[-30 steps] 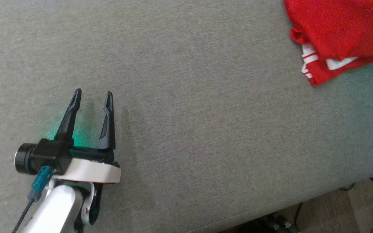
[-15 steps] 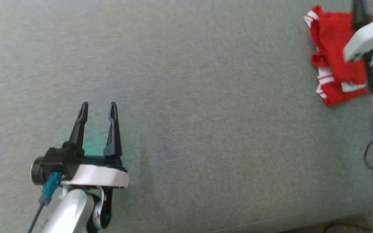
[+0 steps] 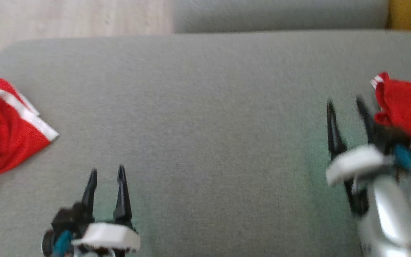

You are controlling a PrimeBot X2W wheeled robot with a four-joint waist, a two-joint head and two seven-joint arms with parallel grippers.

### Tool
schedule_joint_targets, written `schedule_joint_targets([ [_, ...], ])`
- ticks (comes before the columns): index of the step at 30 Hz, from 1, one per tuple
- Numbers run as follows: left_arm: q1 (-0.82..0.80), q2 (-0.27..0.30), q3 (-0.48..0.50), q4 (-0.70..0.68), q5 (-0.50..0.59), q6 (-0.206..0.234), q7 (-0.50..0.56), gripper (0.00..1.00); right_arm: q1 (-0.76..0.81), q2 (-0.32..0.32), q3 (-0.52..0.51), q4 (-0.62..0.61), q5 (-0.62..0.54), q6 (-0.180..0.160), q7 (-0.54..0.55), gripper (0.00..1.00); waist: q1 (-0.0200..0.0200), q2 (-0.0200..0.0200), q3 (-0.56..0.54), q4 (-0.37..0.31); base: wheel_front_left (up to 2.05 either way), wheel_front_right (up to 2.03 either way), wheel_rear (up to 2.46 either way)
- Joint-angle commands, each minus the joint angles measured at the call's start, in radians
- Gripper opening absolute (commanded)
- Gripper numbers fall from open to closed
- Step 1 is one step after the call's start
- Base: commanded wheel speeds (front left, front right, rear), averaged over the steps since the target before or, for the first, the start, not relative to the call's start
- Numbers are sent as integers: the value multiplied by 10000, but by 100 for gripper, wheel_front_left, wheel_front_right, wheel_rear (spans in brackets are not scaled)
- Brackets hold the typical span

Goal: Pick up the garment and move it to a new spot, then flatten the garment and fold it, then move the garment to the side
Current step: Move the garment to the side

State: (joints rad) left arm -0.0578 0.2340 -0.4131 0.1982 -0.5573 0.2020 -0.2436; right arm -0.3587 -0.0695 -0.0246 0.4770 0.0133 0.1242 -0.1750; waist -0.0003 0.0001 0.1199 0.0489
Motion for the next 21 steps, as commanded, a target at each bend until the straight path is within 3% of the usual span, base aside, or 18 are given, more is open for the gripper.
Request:
schedule_joint_targets([
  [1,43,-27,464,-105,-123,-59,-140,100,613,119,120,-642,33,65,-129,100,3,-1,-648,494,0,0,0],
  [10,599,-270,454,350,-47,-328,-173,100,3424,190,379,-2255,1076,65,-436,100,3,-1,-1124,442,0,0,0],
  [21,499,-381,489,623,-6,-475,-178,100,3831,191,697,-2548,1347,65,-470,100,3,-1,-1002,191,0,0,0],
])
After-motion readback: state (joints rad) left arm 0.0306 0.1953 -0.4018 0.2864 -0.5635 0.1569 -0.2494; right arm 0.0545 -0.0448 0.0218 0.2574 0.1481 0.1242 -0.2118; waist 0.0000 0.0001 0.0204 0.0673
